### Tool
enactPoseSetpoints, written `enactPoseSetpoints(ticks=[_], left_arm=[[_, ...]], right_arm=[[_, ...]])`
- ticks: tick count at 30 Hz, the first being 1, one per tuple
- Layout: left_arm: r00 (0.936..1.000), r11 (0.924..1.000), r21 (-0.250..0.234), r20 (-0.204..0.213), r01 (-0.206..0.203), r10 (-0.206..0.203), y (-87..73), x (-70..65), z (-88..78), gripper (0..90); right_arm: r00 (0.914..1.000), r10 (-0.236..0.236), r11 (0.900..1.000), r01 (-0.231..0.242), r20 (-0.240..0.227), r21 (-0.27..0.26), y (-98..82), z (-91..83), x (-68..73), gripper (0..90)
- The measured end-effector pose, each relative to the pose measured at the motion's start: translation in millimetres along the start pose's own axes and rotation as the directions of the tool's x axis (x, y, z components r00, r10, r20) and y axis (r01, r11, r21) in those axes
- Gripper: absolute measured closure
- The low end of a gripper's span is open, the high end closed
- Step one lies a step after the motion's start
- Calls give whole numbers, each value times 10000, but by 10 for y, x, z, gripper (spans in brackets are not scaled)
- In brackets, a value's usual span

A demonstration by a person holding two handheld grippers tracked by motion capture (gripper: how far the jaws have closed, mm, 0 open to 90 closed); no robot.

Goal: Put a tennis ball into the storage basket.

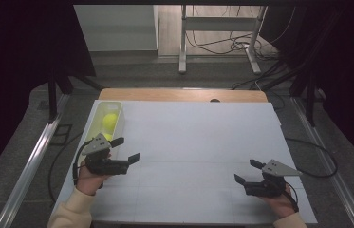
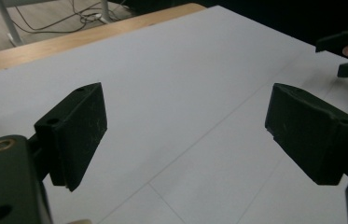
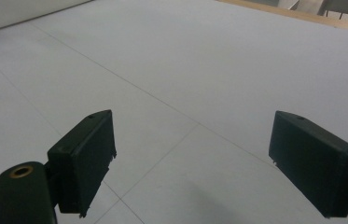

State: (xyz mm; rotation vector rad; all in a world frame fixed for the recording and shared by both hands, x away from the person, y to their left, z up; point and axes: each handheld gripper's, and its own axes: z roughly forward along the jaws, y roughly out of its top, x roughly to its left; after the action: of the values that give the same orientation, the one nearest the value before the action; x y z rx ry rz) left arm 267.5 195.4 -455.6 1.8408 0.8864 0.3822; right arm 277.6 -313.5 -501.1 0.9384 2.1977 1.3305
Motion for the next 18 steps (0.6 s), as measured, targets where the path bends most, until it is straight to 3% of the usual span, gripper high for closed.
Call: enactPoseSetpoints(ticks=[10,18], left_arm=[[9993,9992,255,203,-304,298,-172,-138,124,126],[9976,9972,296,158,-683,678,-338,-254,114,120]], right_arm=[[9999,91,10000,-91,-78,17,-4,1,15,150],[9998,65,10000,-64,-178,45,-12,9,48,150]])
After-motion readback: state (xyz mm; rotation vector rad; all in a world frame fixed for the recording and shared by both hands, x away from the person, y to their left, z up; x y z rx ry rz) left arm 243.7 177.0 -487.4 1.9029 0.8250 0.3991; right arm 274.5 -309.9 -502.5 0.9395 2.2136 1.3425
